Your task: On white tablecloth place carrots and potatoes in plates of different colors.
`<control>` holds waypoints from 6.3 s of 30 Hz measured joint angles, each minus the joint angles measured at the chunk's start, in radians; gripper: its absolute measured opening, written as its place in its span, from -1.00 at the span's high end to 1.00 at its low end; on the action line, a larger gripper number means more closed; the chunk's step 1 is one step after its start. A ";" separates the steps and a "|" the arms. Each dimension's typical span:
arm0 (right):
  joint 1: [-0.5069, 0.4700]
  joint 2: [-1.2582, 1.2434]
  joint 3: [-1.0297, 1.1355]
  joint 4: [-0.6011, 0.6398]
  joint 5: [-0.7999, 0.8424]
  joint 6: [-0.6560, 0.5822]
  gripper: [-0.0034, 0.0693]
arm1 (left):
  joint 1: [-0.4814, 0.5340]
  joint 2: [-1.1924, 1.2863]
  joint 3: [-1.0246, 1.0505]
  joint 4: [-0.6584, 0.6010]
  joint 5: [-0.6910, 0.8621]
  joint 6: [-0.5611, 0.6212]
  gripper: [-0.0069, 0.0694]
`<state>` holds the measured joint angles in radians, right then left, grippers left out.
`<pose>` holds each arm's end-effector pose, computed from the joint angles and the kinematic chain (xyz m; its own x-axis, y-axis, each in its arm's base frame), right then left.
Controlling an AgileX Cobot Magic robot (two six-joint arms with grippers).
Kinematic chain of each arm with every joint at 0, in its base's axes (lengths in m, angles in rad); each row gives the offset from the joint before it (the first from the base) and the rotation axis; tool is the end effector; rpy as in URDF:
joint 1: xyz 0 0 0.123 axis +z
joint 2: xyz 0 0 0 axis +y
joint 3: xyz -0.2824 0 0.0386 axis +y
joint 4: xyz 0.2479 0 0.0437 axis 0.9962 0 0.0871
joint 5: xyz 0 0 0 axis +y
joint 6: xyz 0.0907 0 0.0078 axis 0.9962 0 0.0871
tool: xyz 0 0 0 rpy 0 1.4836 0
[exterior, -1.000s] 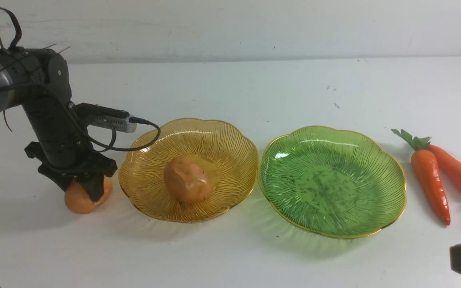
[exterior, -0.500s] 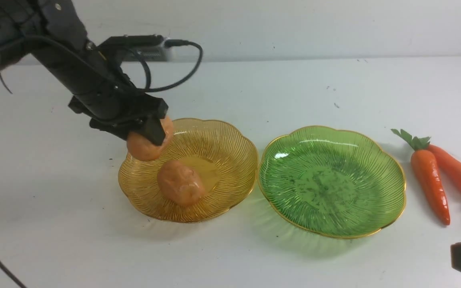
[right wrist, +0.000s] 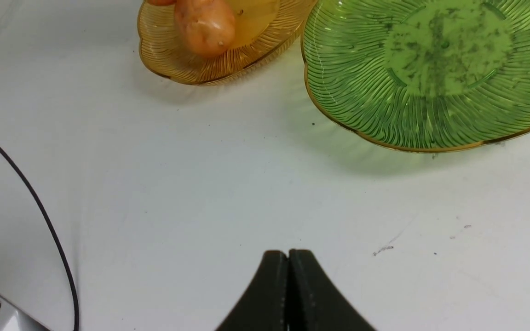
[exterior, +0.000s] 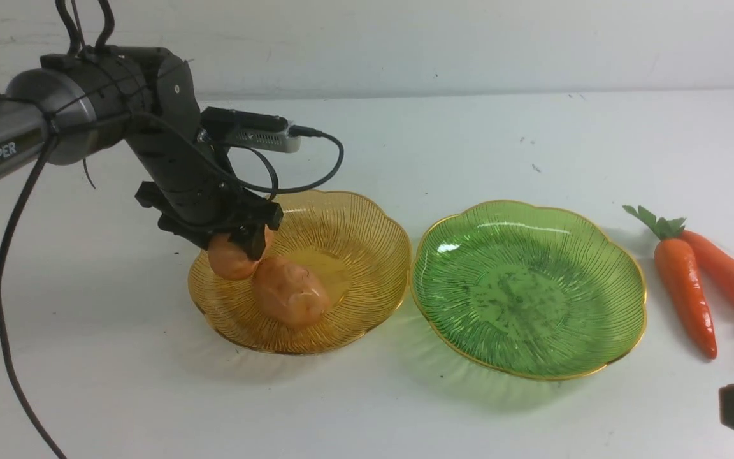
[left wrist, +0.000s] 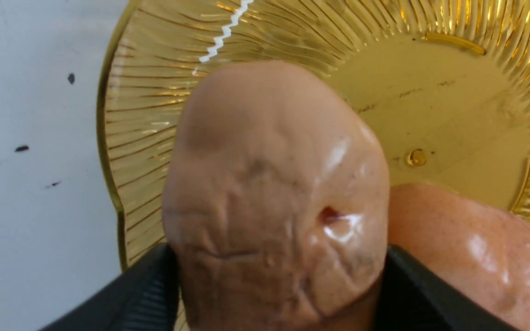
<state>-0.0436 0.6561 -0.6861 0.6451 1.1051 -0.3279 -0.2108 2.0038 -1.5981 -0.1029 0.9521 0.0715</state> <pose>0.0964 0.0448 0.3171 -0.7771 0.0322 -0.6286 -0.3018 0.8574 0.4169 0.4145 -0.0965 0.2188 -0.9306 0.2110 -0.2990 0.2438 0.9668 -0.0764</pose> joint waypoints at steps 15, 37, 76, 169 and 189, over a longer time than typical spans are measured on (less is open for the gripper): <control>-0.005 0.359 -0.324 -0.538 0.056 0.318 0.95 | 0.000 0.000 -0.079 -0.037 0.141 -0.009 -0.68; -0.084 0.991 -0.326 -0.381 -0.475 0.250 -0.08 | -0.002 -0.571 0.151 -0.175 0.281 0.134 0.83; 0.208 1.065 -0.520 -0.100 -0.371 0.092 0.22 | -0.003 -0.637 0.242 -0.181 0.286 0.158 0.83; 0.298 0.816 -0.794 -0.539 0.125 0.369 0.15 | -0.003 -0.734 0.310 -0.180 0.273 0.198 0.83; 0.298 -0.650 0.441 -0.571 -1.049 0.393 0.95 | -0.003 -1.290 0.776 -0.181 0.012 0.186 0.83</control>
<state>0.2544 0.0057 -0.2449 0.0745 0.0561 0.0649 -0.2136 0.7142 -0.8217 -0.2835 0.9636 0.2575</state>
